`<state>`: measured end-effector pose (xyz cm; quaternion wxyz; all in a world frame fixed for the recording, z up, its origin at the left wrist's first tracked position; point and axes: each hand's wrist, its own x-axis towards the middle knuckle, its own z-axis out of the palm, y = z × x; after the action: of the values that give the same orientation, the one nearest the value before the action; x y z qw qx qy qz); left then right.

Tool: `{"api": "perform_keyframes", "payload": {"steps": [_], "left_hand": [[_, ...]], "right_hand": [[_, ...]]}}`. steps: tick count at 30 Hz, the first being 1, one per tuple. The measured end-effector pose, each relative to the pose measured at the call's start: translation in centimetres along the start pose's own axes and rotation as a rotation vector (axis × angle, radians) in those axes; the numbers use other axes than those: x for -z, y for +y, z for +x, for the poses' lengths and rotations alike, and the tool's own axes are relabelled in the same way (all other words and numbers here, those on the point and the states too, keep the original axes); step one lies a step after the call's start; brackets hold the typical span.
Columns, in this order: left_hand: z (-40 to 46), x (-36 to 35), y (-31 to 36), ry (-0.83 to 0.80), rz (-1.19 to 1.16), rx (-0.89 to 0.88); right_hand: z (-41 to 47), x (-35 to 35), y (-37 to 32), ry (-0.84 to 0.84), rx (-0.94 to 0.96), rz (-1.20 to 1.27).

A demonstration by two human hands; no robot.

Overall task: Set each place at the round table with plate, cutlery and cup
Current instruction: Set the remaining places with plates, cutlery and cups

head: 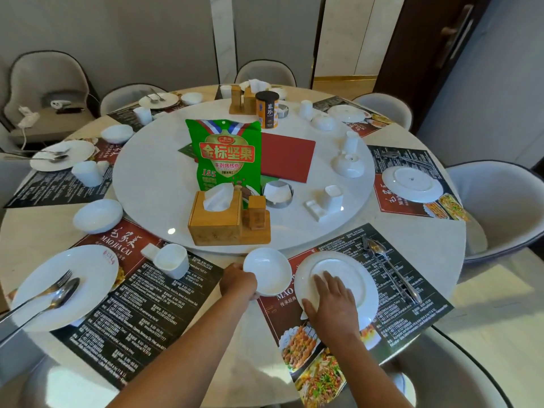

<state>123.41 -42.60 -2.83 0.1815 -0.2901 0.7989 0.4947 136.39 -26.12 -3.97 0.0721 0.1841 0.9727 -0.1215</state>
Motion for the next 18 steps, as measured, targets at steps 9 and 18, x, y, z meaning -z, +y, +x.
{"api": "perform_keyframes", "payload": {"steps": [9, 18], "left_hand": [[0.1, 0.2, -0.1, 0.006, 0.116, -0.104], [-0.8, 1.1, -0.4, 0.026, 0.244, -0.212]], "right_hand": [[0.3, 0.3, 0.1, -0.051, -0.001, -0.029], [0.3, 0.3, 0.0, -0.056, 0.003, -0.03]]}}
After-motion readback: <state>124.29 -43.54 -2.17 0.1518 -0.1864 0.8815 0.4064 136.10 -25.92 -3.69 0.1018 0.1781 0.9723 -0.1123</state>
